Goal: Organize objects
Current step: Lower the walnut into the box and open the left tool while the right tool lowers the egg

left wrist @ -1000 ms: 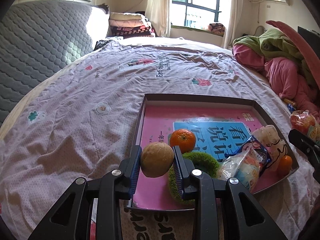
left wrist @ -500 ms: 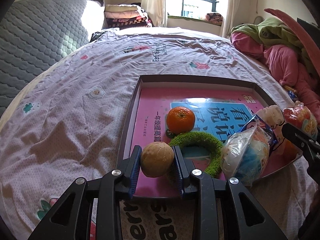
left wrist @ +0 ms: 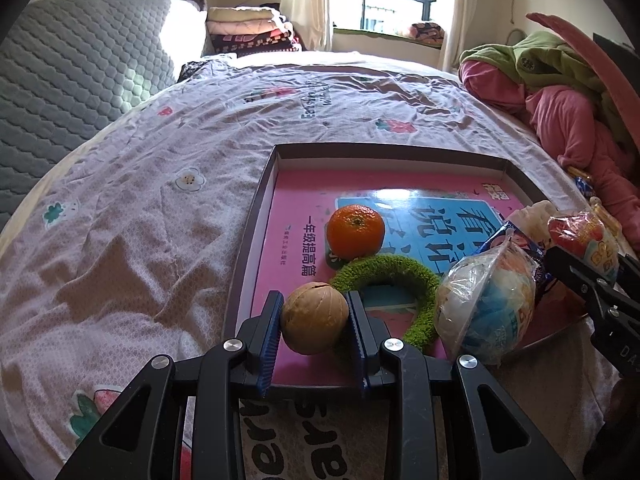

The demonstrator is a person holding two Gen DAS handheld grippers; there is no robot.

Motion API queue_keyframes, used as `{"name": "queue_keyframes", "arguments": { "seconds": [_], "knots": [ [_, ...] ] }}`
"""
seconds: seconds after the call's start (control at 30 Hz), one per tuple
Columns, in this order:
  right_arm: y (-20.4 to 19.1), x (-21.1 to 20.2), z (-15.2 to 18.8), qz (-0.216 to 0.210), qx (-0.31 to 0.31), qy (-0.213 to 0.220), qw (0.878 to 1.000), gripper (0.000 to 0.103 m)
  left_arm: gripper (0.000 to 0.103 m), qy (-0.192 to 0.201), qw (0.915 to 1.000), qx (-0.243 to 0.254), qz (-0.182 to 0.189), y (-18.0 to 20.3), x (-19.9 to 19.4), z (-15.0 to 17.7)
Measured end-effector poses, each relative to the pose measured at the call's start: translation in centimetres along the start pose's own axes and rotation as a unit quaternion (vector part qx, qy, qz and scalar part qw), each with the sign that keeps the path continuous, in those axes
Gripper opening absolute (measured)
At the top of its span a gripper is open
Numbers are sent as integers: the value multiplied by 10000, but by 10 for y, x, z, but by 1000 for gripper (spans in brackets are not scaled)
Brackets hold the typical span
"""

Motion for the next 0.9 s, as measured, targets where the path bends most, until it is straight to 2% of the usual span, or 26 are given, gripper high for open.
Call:
{"name": "queue_keyframes", "arguments": {
  "seconds": [0.5, 0.63, 0.9],
  "knots": [
    [-4, 7, 6, 19, -66, -82, 9999, 53, 32, -7, 9999, 90, -57, 2, 0, 1],
    [-6, 7, 6, 23, -126, -124, 9998, 62, 31, -15, 9999, 109, -93, 2, 0, 2],
    [-9, 6, 8, 72, -215, -165, 9996, 63, 31, -50, 9999, 113, -89, 1, -2, 2]
  ]
}}
Point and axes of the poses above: each gripper's, at about its wrist camera, not at the fingertips, and x roughly the way its jaws point, y to its right, z to its underside, the point moved 6 cm from there along x, roughly the way its jaws point, and after that the axes turned 14 degrees about -y, right-handed, at the moved point
